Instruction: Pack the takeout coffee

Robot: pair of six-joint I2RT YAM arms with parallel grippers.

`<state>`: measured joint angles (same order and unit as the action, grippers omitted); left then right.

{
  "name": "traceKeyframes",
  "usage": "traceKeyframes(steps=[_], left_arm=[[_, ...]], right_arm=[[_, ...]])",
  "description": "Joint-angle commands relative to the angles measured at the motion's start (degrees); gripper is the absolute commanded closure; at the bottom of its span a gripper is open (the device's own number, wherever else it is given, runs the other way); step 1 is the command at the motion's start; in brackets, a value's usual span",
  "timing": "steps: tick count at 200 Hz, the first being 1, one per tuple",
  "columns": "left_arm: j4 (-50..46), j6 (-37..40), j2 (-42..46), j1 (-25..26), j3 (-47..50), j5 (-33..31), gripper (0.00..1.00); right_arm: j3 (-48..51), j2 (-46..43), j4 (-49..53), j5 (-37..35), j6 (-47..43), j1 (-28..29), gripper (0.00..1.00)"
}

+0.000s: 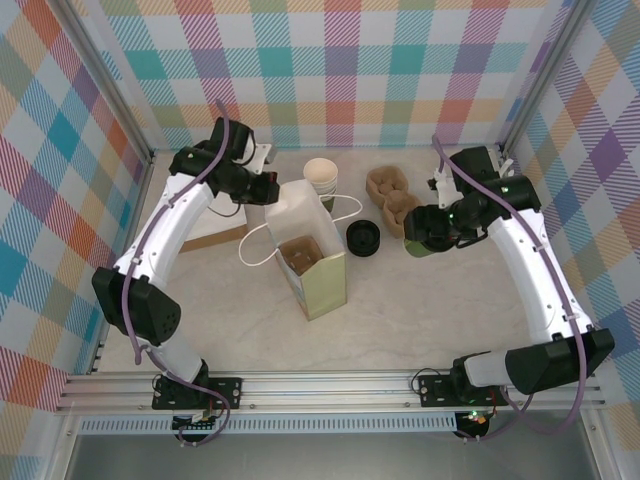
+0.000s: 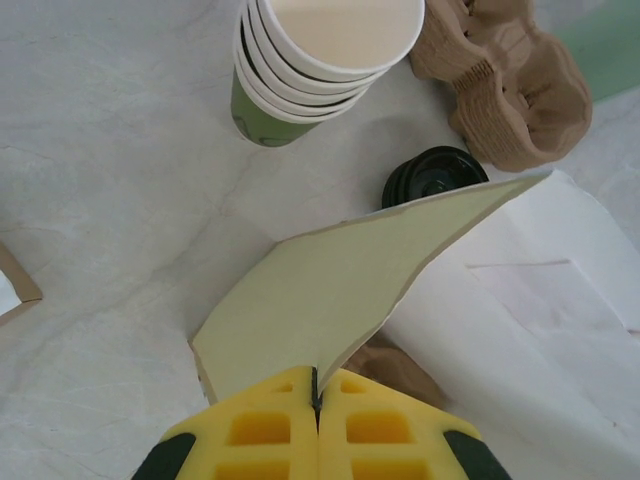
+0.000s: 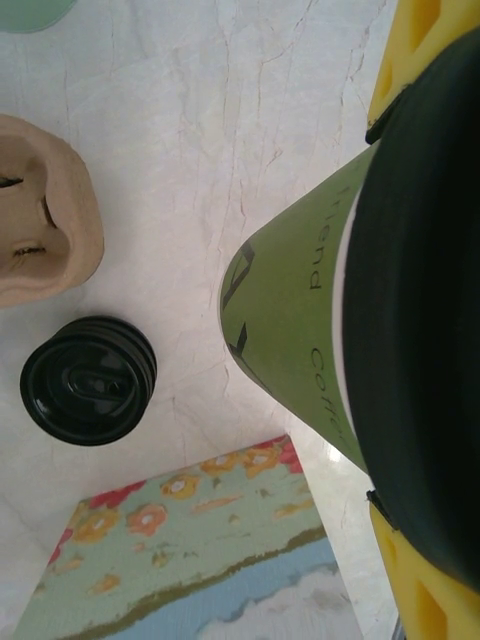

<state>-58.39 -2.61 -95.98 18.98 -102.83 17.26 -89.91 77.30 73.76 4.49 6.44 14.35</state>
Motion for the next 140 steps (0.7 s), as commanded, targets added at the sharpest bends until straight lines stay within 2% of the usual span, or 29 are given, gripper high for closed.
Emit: traceKeyframes(steps=[1,27,56,94,140], left_arm=[[1.9,-3.0,2.9,0.4,1.5,-1.0,0.98],[2.2,-3.1,3.2,0.4,2.1,-0.6,0.92],[2.1,-2.8,3.3,0.4,1.9,-1.0,0.71],[1.4,-2.2,4.4,0.4,1.2,-2.5,0.55],[0.8,-2.8,7.4,0.3,-0.9,-6.6,0.41]], right_arm=[[-3.5,-1.1,2.5,1.8,1.5,0.9,0.14],[-6.9,-0.7,3.7,2.5,2.2,1.9,0.14],[-11.3,0.7,6.5,3.2,3.4,3.1,0.14],[-18.1,2.6,9.7,2.1,4.6,5.4,0.15],[-29.5,7.2,11.4,0.1,6.4,12.9,0.16]])
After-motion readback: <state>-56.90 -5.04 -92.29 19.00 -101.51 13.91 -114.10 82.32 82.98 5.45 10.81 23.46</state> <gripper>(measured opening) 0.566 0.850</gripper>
